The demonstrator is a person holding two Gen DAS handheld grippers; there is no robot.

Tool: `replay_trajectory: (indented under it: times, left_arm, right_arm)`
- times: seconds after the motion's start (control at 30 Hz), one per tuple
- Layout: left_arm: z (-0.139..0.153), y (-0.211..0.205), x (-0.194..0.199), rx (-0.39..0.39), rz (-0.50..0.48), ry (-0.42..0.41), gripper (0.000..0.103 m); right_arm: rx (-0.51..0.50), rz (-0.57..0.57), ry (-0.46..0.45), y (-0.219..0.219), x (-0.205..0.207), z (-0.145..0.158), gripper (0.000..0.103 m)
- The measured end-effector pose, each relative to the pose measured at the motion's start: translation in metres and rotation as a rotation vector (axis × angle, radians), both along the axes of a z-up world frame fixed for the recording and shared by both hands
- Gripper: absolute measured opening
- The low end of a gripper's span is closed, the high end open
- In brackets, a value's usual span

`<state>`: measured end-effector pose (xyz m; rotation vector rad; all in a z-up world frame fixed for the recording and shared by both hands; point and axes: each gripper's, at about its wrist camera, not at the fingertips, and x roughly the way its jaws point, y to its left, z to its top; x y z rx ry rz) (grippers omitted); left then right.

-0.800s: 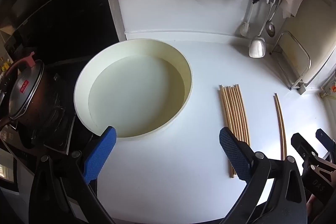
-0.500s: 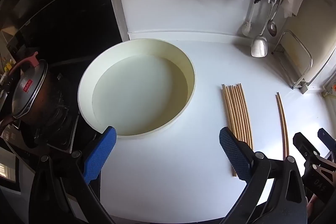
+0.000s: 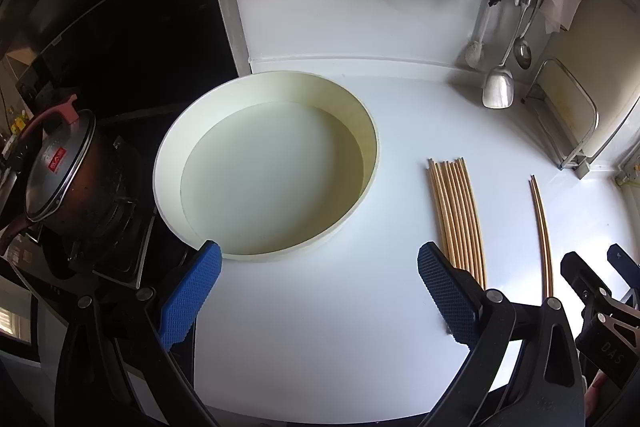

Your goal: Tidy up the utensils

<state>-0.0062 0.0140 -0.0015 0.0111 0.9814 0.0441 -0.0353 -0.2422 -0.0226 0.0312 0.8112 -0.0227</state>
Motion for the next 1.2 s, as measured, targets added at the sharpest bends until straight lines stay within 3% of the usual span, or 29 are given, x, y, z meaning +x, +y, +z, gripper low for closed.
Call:
replay_trajectory:
  times: [1.2]
  left_arm:
    - [-0.0007, -0.0086, 0.008, 0.009, 0.005, 0.006, 0.097]
  right_arm:
    - [0.01, 0.008, 0.006, -0.0032, 0.0051, -0.0041, 0.095]
